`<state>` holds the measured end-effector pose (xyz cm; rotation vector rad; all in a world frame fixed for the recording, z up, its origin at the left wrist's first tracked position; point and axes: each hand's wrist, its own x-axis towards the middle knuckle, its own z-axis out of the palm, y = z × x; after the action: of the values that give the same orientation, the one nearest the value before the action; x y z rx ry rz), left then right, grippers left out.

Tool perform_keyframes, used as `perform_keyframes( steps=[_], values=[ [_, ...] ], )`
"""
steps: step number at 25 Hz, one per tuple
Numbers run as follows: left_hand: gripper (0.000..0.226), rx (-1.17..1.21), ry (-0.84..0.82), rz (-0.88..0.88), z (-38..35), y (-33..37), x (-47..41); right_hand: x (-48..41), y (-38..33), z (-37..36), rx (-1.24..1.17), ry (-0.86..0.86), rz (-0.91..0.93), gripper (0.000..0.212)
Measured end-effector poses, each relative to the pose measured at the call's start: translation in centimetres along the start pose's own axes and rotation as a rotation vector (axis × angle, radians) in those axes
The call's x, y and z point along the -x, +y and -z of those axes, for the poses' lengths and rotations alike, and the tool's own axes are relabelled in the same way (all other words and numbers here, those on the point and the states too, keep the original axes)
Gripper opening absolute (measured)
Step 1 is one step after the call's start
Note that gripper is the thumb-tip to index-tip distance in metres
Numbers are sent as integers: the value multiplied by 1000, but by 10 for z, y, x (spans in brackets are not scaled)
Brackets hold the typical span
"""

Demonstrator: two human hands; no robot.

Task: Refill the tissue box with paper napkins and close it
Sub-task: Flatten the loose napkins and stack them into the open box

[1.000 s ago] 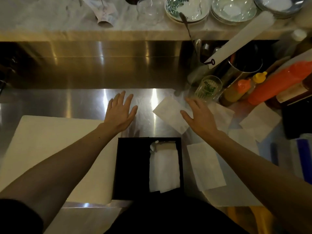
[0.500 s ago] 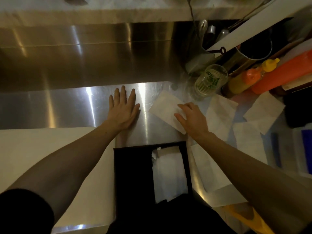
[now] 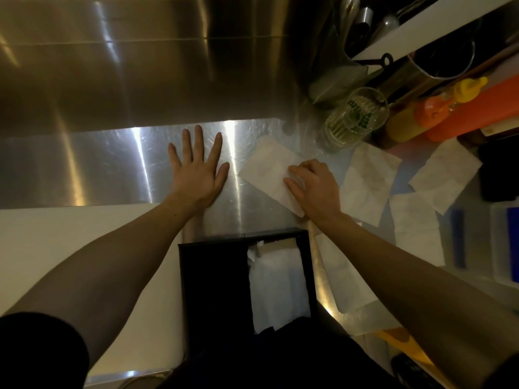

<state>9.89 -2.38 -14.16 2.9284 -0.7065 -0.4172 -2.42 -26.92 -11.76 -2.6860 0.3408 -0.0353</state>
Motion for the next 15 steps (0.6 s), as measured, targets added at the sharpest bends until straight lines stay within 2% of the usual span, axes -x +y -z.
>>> perform_keyframes(
  steps=[9,15],
  values=[
    [68,17,8,0,0,1,0,-3,-4,-1,16,46,-8,17],
    [69,10,3,-1,-1,-1,-1,-4,-6,-1,-62,48,-39,16]
  ],
)
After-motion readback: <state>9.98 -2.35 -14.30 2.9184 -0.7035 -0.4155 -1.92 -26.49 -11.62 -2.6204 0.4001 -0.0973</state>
